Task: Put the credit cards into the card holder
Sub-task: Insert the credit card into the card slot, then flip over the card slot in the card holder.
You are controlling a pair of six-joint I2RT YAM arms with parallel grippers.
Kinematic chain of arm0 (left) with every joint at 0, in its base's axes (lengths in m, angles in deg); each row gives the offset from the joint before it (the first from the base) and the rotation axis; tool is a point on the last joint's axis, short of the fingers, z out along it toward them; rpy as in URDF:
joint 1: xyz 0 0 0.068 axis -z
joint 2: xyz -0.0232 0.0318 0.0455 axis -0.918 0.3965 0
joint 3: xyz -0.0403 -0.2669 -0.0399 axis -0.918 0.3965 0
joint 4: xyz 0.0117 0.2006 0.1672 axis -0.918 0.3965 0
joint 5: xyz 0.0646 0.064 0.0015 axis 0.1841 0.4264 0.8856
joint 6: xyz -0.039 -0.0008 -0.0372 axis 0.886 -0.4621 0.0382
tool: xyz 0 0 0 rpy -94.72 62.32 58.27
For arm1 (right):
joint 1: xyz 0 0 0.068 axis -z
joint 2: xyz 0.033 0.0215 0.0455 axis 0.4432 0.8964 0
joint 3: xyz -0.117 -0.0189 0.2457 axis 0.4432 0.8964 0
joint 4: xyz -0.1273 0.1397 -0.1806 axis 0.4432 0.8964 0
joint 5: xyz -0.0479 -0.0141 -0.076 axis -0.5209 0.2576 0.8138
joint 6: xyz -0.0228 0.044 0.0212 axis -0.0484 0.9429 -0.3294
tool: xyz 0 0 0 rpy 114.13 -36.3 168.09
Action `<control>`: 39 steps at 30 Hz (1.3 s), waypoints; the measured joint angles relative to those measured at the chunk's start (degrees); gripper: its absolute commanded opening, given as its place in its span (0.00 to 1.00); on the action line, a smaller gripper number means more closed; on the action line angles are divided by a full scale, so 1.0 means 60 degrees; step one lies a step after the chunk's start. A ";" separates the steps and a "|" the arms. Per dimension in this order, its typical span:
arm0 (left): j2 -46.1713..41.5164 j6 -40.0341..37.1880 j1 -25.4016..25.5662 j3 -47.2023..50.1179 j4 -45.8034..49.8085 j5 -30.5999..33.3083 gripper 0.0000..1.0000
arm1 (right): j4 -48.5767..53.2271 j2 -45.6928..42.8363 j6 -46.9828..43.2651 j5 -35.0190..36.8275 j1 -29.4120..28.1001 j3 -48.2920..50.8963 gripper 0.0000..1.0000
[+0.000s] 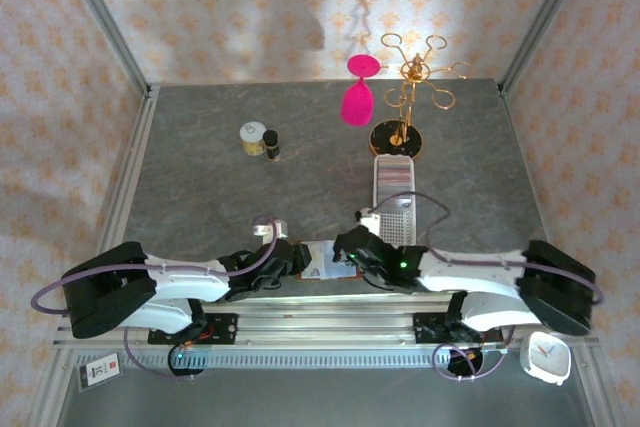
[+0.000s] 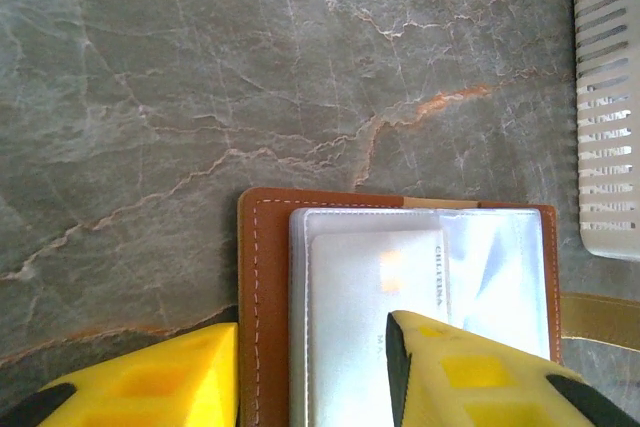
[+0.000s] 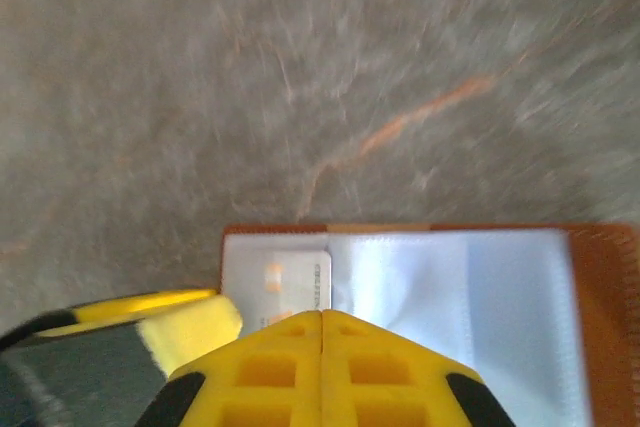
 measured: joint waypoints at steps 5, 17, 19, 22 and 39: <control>-0.0004 -0.0182 0.0000 -0.0200 0.0423 -0.0040 0.40 | 0.0484 -0.2612 0.0095 0.1009 0.0146 0.0834 0.06; -0.1501 -0.0586 -0.0168 -0.1038 0.3501 0.0157 0.23 | 0.0572 -0.2284 -0.0124 -0.0794 0.0550 0.1031 0.07; -0.1759 -0.0612 -0.0157 -0.1246 0.3676 0.0138 0.19 | 0.0474 -0.1767 -0.0022 -0.1180 0.0550 0.1031 0.03; -0.1789 -0.0678 -0.0015 -0.1617 0.3625 -0.0102 0.14 | 0.0299 -0.1016 0.0087 -0.1661 0.0550 0.1031 0.00; 0.2025 -0.1111 0.0426 -0.3293 0.2404 -0.1708 0.05 | -0.0368 -0.0284 0.0506 -0.2426 0.0550 0.1031 0.05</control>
